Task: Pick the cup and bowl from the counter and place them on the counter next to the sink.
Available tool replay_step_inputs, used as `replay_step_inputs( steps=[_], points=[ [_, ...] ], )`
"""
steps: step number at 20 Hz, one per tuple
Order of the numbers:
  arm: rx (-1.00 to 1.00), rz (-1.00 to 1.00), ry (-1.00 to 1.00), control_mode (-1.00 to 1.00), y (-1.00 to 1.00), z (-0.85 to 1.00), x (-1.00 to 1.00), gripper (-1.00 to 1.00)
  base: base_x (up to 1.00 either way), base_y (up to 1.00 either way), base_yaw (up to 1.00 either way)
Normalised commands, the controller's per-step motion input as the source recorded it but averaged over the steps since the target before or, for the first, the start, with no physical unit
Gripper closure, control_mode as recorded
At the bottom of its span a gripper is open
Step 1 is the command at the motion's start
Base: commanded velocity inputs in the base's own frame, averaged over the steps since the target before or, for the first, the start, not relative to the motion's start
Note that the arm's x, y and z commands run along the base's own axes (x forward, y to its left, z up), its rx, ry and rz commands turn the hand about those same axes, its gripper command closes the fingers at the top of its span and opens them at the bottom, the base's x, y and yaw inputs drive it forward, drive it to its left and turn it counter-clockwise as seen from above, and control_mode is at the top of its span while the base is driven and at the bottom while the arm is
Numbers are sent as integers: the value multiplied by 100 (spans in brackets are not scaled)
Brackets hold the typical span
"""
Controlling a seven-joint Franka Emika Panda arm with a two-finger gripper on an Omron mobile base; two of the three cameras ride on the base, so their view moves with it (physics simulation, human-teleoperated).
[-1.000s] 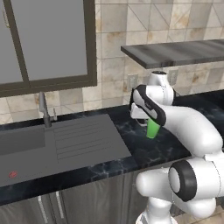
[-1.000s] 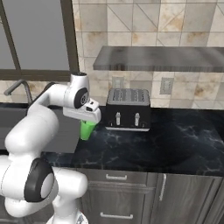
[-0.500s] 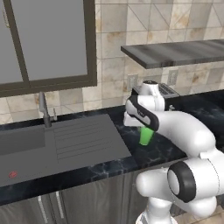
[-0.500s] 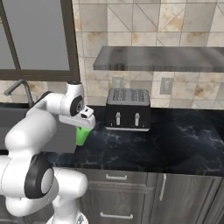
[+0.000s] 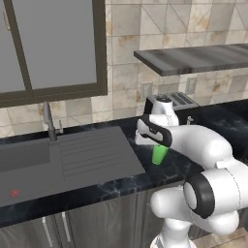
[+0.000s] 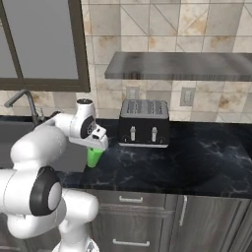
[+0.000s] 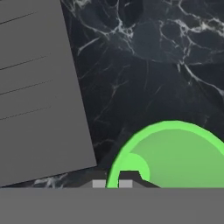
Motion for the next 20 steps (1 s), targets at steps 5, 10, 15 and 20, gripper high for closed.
replay_step_inputs(
  steps=[5,10,15,20],
  points=[
    [0,0,0,-100,0,-32,25,100,0,0,0],
    [0,0,0,-100,0,-30,19,100,0,0,0],
    [0,0,0,-100,0,-21,8,100,0,0,0],
    [0,0,0,-100,8,0,0,100,0,0,0]
  ],
)
